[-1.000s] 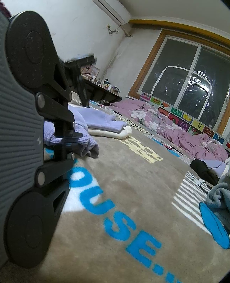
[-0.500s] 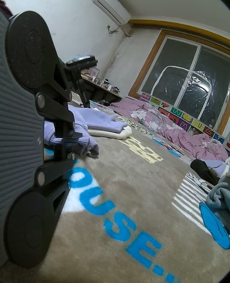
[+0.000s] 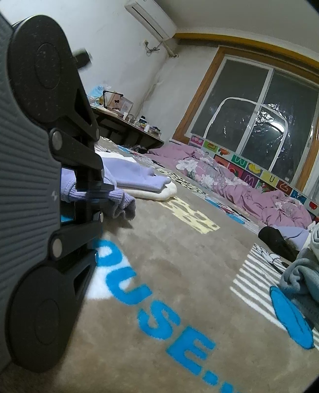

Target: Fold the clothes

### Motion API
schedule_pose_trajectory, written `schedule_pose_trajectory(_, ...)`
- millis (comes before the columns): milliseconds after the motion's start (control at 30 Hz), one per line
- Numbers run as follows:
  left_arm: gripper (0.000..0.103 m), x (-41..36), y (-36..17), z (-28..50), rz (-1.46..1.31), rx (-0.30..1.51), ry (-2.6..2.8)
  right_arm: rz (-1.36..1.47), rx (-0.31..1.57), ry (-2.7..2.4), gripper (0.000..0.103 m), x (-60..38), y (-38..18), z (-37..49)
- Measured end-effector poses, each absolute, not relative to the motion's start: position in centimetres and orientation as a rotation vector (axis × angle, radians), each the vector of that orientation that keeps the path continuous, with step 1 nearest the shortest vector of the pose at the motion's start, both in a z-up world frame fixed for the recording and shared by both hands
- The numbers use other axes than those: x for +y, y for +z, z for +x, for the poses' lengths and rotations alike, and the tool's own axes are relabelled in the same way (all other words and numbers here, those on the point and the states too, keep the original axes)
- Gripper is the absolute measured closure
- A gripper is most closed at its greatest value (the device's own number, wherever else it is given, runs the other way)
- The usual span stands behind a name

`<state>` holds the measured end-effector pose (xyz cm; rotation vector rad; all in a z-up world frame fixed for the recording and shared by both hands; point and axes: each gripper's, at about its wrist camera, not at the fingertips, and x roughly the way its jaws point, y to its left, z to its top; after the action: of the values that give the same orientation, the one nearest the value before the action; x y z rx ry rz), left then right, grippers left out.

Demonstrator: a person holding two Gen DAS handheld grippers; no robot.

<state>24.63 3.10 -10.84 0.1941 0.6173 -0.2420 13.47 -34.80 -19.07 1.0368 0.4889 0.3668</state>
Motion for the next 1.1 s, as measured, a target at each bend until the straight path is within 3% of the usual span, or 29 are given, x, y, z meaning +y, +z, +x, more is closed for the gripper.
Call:
schedule_pose_trajectory(233, 0.081, 6.8, -8.7, 15.6, 0.113, 0.557, -0.269, 1.027, 0.477, 0.377, 0.096, -34.8, -18.9, 13.3)
schedule_pose_trajectory(400, 0.081, 5.8, -11.4, 13.0, 0.040, 0.593, -0.334, 1.017, 0.480, 0.367, 0.096, -34.6, -18.7, 13.0)
schedule_pose_trajectory(500, 0.081, 2.7, -15.0, 12.7, 0.142, 0.693, -0.360, 1.017, 0.496, 0.355, 0.096, -34.6, -18.7, 13.0)
schedule_pose_trajectory(600, 0.082, 1.7, -14.9, 11.2, 0.146, 0.649, -0.374, 0.996, 0.517, 0.320, 0.096, -34.3, -18.3, 12.7)
schedule_pose_trajectory(633, 0.079, 1.6, -14.4, 10.9, 0.142, 0.634, -0.397, 0.987, 0.517, 0.315, 0.096, -34.2, -18.0, 12.5)
schedule_pose_trajectory(733, 0.041, 1.7, -13.3, 9.9, 0.184, 0.564, -0.423, 0.968, 0.508, 0.309, 0.096, -33.8, -16.8, 12.3)
schedule_pose_trajectory(1100, 0.041, 1.1, -15.3, 8.8, 0.320, 0.570, -0.534, 0.955, 0.484, 0.302, 0.096, -32.1, -11.5, 13.9)
